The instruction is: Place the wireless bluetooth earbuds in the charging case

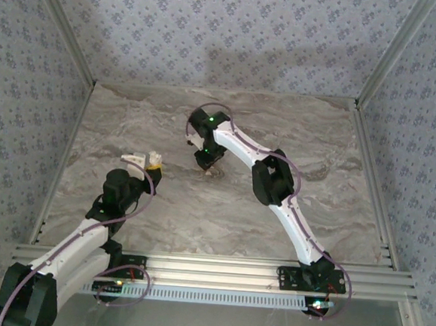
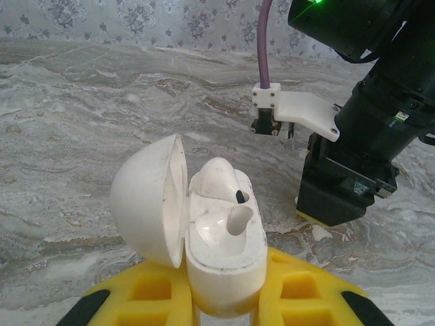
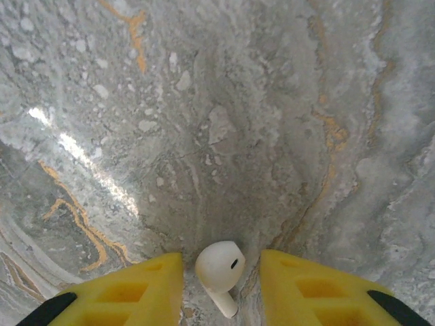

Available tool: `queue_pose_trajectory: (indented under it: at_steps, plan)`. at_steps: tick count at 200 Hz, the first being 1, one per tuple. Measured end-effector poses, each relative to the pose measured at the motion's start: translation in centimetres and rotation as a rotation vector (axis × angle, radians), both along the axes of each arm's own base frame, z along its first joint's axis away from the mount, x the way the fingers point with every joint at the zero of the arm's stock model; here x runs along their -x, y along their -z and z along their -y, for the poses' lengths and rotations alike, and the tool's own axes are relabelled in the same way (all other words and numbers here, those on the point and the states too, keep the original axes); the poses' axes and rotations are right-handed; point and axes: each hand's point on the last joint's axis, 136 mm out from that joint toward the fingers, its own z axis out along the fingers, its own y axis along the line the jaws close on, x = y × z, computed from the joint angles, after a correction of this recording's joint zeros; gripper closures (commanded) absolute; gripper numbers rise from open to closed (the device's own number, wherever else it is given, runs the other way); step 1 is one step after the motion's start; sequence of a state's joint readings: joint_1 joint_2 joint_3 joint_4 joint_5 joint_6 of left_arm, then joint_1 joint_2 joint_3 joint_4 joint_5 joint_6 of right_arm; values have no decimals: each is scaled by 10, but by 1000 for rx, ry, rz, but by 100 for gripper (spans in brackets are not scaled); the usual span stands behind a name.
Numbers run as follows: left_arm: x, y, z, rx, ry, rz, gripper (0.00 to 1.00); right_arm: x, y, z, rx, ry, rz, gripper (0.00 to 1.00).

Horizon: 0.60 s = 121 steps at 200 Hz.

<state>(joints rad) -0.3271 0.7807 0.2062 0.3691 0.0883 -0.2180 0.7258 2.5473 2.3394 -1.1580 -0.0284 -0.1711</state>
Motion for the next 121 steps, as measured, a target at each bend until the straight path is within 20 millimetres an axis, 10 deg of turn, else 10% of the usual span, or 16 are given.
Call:
queue_pose_trajectory:
  at_steps: [121]
  plan:
    - [0,-1,1,4,7,6,90,5,-3,-3,-60,18,10,83]
